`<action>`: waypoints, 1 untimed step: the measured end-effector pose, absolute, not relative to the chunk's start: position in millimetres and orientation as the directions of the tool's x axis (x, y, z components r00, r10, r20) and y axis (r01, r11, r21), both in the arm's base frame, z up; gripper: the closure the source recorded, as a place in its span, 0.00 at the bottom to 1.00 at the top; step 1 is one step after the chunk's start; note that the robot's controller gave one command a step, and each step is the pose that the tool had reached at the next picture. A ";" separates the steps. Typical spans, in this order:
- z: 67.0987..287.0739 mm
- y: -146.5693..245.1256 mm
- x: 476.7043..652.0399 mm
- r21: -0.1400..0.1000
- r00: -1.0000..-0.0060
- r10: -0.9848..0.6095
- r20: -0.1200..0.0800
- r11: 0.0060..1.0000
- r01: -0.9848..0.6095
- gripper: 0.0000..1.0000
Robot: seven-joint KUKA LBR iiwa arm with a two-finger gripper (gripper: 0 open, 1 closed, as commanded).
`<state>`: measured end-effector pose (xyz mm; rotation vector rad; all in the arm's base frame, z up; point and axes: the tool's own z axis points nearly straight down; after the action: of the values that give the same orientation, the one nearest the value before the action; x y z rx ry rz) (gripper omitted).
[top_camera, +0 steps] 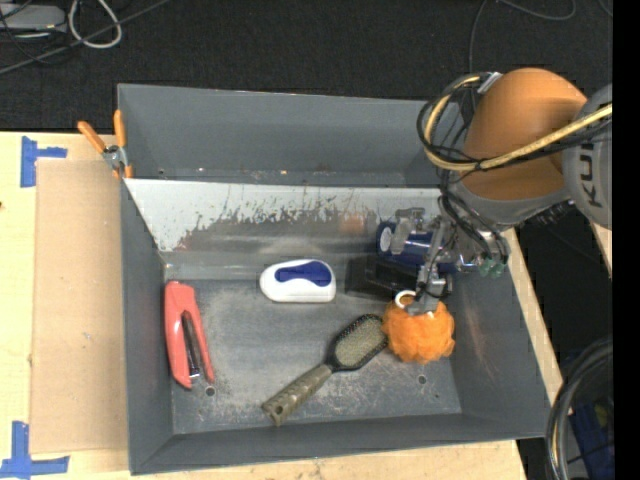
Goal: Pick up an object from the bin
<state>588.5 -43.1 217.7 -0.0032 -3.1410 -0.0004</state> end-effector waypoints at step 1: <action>126.5 -65.2 543.0 0.000 -1.000 -0.010 0.001 1.000 -0.010 0.00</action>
Offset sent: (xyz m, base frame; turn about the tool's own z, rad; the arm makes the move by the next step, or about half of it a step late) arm -0.0760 -0.0700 -0.0924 0.0419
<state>543.0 -65.2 126.5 0.0156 -3.1410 -0.0005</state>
